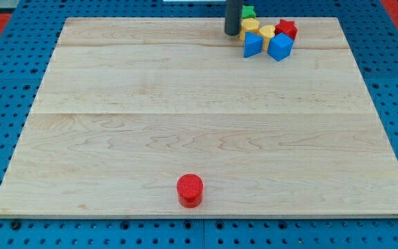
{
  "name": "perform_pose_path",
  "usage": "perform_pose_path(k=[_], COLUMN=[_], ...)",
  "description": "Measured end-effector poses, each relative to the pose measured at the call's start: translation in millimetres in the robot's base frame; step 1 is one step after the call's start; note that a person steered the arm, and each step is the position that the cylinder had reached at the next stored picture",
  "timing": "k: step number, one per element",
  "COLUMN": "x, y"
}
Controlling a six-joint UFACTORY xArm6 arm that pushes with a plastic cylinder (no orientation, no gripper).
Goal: Move the red circle to the bottom left of the blue triangle
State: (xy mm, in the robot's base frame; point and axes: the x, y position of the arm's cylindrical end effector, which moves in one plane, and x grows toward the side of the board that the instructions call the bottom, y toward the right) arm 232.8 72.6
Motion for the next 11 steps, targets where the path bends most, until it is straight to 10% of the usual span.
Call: perform_pose_path(k=[2, 5, 7, 9, 11], x=[52.9, 352.7, 386.3, 385.6, 384.2], y=[-89.8, -205.0, -184.9, -25.7, -65.1])
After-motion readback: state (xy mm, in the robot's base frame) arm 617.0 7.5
